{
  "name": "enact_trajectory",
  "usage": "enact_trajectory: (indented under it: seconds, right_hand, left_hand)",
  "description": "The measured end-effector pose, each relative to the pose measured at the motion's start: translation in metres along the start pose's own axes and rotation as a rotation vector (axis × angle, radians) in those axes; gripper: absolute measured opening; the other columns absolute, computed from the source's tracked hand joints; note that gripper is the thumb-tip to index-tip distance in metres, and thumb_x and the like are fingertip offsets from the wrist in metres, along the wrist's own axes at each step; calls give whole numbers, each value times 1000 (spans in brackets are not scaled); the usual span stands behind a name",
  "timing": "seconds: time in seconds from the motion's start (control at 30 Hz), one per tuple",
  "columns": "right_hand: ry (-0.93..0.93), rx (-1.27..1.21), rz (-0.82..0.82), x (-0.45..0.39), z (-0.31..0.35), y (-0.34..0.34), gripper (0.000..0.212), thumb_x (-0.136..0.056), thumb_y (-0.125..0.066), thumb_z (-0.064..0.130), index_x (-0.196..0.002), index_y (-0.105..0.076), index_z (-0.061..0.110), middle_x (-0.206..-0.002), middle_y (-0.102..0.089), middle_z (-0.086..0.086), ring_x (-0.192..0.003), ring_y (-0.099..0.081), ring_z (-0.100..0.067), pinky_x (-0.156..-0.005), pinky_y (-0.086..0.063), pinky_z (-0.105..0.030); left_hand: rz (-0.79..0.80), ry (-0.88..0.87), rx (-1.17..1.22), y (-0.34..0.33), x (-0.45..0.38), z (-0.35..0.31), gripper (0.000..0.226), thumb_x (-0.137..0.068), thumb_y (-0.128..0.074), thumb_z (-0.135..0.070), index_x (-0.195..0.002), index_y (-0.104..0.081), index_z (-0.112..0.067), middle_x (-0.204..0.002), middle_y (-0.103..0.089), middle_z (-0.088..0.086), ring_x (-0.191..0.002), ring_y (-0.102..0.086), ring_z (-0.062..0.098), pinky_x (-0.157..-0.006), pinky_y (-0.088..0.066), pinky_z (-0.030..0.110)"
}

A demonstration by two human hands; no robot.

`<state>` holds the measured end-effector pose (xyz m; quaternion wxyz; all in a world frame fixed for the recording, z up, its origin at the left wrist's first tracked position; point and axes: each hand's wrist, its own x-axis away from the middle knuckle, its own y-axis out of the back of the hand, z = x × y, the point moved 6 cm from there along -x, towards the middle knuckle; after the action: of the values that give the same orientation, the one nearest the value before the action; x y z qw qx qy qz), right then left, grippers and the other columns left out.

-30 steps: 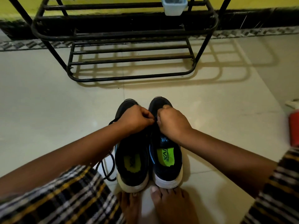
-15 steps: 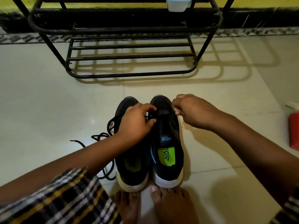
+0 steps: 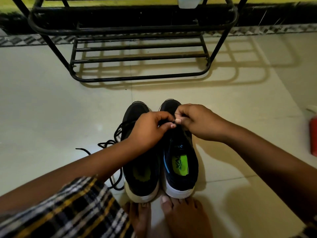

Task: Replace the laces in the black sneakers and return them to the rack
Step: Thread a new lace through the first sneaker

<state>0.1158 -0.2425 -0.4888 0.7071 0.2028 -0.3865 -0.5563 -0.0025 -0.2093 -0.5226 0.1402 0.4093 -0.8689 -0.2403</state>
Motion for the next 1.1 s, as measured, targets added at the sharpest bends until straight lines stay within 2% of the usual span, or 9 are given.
enact_trajectory:
  seconds: [0.1,0.17,0.3,0.4,0.5,0.6,0.77,0.93,1.1]
  right_hand:
    - [-6,23,-136,3,-2,10,14,-91,-57,18,-77,-53,19,-66,-49,12,-62,-45,-2,-57,-35,-22]
    - [-35,105,-175,4,-11,12,15,-89,-60,23,-78,-52,18,-66,-49,10,-64,-47,-7,-60,-37,-28]
    - [-125,248,1,3,-28,-8,27,-85,-62,43,-85,-49,19,-79,-57,1,-78,-57,-22,-69,-46,-34]
    - [-112,380,69,5,-30,-28,37,-86,-51,55,-81,-43,19,-80,-53,-3,-80,-56,-27,-64,-42,-32]
    - [-130,381,64,7,-28,-36,40,-86,-47,50,-62,-39,19,-67,-49,-2,-68,-51,-26,-57,-35,-29]
    - [-158,370,32,6,-22,-33,38,-85,-47,39,-56,-40,15,-60,-43,-3,-56,-44,-20,-50,-31,-27]
    - [-166,374,18,4,-27,-40,35,-96,-41,34,-74,-53,10,-85,-59,-16,-84,-57,-35,-64,-36,-29]
    - [-108,236,-5,8,-34,-36,41,-100,-36,32,-60,-35,23,-69,-48,-3,-69,-48,-24,-61,-29,-29]
    - [-38,186,-71,13,-29,-34,41,-99,-38,31,-60,-34,23,-59,-42,4,-62,-44,-21,-58,-25,-30]
  left_hand:
    - [-13,37,15,2,-1,3,4,-83,-70,-21,-84,-74,-23,-82,-72,-9,-81,-66,6,-80,-53,39]
    - [-22,73,70,2,-1,4,4,-83,-70,-20,-84,-74,-21,-81,-72,-9,-82,-66,3,-82,-54,37]
    - [-12,129,129,3,-2,7,6,-84,-69,-17,-87,-74,-17,-84,-72,-7,-86,-67,5,-87,-53,36]
    - [6,163,127,5,-3,12,5,-85,-68,-18,-85,-73,-18,-82,-72,-8,-86,-66,6,-89,-52,37]
    - [14,175,145,5,-3,12,5,-85,-68,-13,-84,-72,-15,-81,-71,-5,-84,-66,7,-89,-52,33]
    - [-51,144,283,14,-4,2,8,-85,-65,-2,-82,-69,-9,-80,-69,0,-78,-64,8,-81,-51,22]
    - [-331,54,324,47,-7,-5,14,-86,-65,-5,-83,-66,-19,-80,-70,-1,-80,-67,14,-77,-52,21]
    - [-145,130,249,23,-4,5,9,-88,-64,-11,-83,-71,-8,-76,-71,-3,-76,-66,3,-79,-51,20]
    - [-40,162,30,14,-1,8,12,-89,-64,-23,-92,-75,-20,-85,-72,-11,-82,-63,-6,-77,-45,8]
